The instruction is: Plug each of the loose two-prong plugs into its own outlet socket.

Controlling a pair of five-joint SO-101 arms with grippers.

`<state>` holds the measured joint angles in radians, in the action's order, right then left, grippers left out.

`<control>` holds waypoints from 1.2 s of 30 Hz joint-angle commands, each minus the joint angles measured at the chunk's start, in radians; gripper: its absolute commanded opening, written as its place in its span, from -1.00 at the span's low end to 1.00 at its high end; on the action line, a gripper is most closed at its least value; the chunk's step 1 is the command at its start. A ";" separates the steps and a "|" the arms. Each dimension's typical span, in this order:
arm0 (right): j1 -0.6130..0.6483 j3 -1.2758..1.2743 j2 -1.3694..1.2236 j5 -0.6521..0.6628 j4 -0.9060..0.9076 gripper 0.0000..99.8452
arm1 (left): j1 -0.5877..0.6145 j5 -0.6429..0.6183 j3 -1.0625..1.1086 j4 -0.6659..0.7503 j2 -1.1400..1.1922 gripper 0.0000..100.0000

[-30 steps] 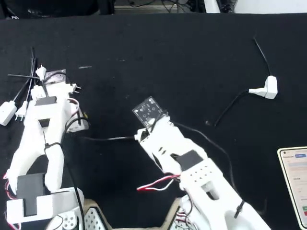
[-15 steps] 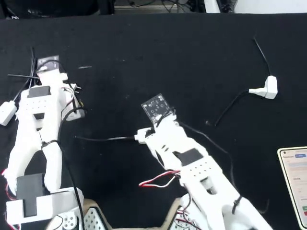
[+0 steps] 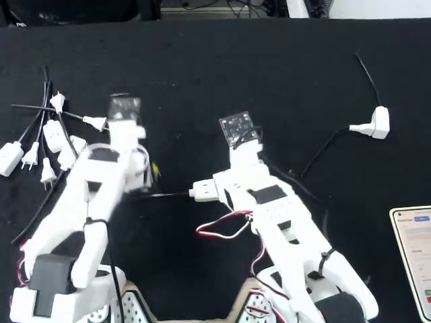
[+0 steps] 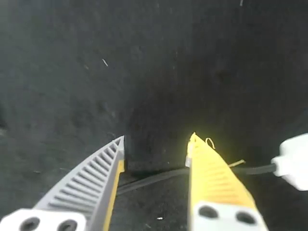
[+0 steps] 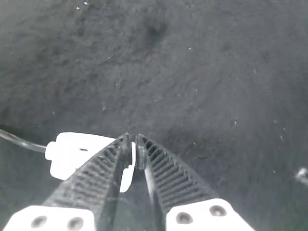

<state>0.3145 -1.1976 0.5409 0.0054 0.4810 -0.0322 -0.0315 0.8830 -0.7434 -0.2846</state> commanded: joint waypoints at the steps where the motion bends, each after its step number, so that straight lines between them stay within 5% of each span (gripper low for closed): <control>1: -0.025 0.058 -0.005 -0.014 0.009 -0.98 | -0.024 -0.009 0.054 0.086 -0.040 -0.58; 20: 0.112 0.070 -0.013 -0.008 0.080 -0.97 | 0.101 -0.011 0.081 0.084 -0.049 -0.58; 26: 0.057 0.073 -0.012 -0.008 0.087 -0.71 | 0.134 -0.012 0.079 0.084 -0.051 -0.58; 36: 0.063 0.094 -0.076 -0.009 0.086 -0.71 | 0.134 -0.011 0.070 0.084 -0.051 -0.58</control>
<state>0.3805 -1.1745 0.5056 -0.0023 0.5623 0.0890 -0.0376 0.9766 -0.6590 -0.3000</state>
